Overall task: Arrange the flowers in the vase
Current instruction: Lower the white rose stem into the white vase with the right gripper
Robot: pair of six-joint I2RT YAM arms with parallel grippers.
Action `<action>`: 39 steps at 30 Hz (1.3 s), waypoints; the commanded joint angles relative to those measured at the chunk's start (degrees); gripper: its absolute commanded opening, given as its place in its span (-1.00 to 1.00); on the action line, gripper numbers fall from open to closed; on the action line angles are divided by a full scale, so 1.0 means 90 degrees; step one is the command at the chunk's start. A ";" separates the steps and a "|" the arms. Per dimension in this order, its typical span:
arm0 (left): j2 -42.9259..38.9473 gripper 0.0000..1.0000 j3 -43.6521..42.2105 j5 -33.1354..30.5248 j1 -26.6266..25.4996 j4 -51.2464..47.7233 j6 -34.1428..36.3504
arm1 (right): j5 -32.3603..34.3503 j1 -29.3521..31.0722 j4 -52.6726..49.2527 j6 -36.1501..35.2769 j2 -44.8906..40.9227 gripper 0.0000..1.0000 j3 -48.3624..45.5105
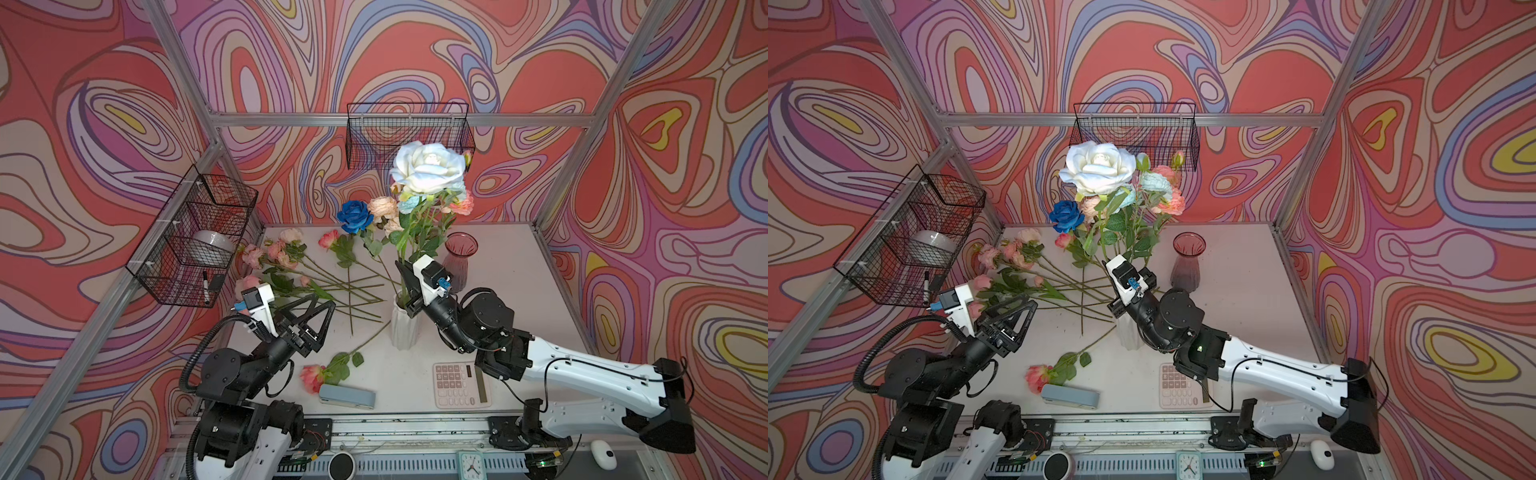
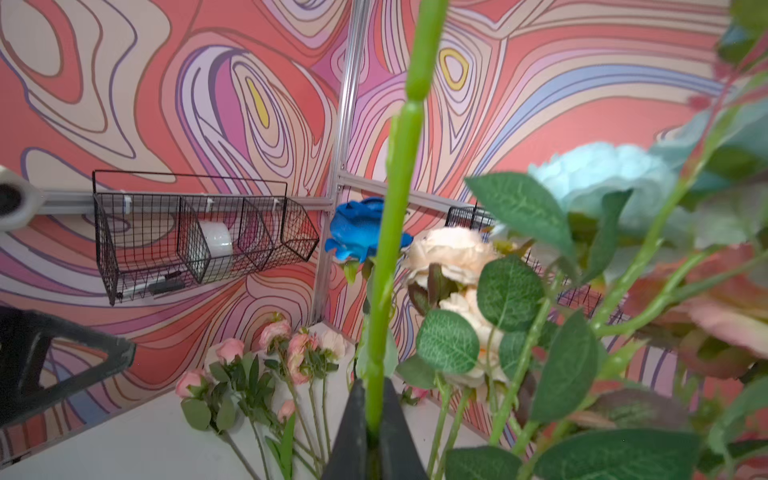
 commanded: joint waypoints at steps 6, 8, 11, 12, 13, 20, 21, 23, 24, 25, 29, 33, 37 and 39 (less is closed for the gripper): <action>0.0113 0.89 -0.0138 0.0102 -0.0032 0.0080 -0.0126 | 0.0253 -0.0031 -0.0933 0.1219 0.0238 -1.00 -0.0372; 0.0143 0.89 -0.0162 0.0129 -0.0032 0.0072 -0.0117 | 0.0341 -0.0033 -0.1259 0.1460 0.0327 -1.00 -0.0326; 0.0227 0.89 -0.0167 0.0192 -0.0028 -0.0019 -0.0089 | 0.0426 -0.0028 -0.1960 0.1896 0.0452 -1.00 -0.0105; 0.0266 0.89 -0.0147 0.0228 -0.0032 -0.0066 -0.0064 | 0.0475 -0.0034 -0.2191 0.2065 0.0478 -1.00 -0.0026; 0.0298 0.89 -0.0139 0.0275 -0.0029 -0.0117 -0.0044 | 0.0484 -0.0029 -0.2369 0.2232 0.0474 -0.91 0.0021; 0.0570 0.89 -0.0008 0.0455 -0.0032 -0.0512 0.0015 | 0.0198 -0.0020 -0.3222 0.3327 0.0153 -0.12 0.0126; 0.0660 0.89 0.0047 0.0516 -0.0032 -0.0582 0.0026 | 0.0127 -0.0017 -0.3262 0.3429 0.0078 -0.05 0.0124; 0.0813 0.89 0.0147 0.0614 -0.0032 -0.0736 0.0051 | 0.0042 -0.0002 -0.3407 0.3601 -0.0048 0.05 0.0156; 0.0896 0.88 0.0199 0.0648 -0.0032 -0.0840 0.0057 | -0.0032 0.0001 -0.3479 0.3696 -0.0107 0.10 0.0173; 0.0942 0.88 0.0245 0.0654 -0.0032 -0.1025 0.0090 | -0.0107 0.0001 -0.3544 0.3771 -0.0168 0.13 0.0196; 0.1035 0.87 0.0379 0.0461 -0.0032 -0.1690 0.0220 | -0.0289 0.0030 -0.3768 0.4082 -0.0412 0.21 0.0165; 0.1106 0.87 0.0338 0.0182 -0.0028 -0.2183 0.0217 | -0.0287 0.0045 -0.3972 0.4376 -0.0599 0.24 0.0109; 0.1252 0.87 0.0229 0.0075 -0.0031 -0.2343 0.0186 | -0.0019 0.0055 -0.4314 0.4787 -0.0711 0.24 0.0099; 0.1344 0.87 0.0195 -0.0108 -0.0029 -0.2492 0.0201 | 0.0188 0.0066 -0.4526 0.5047 -0.0783 0.23 0.0105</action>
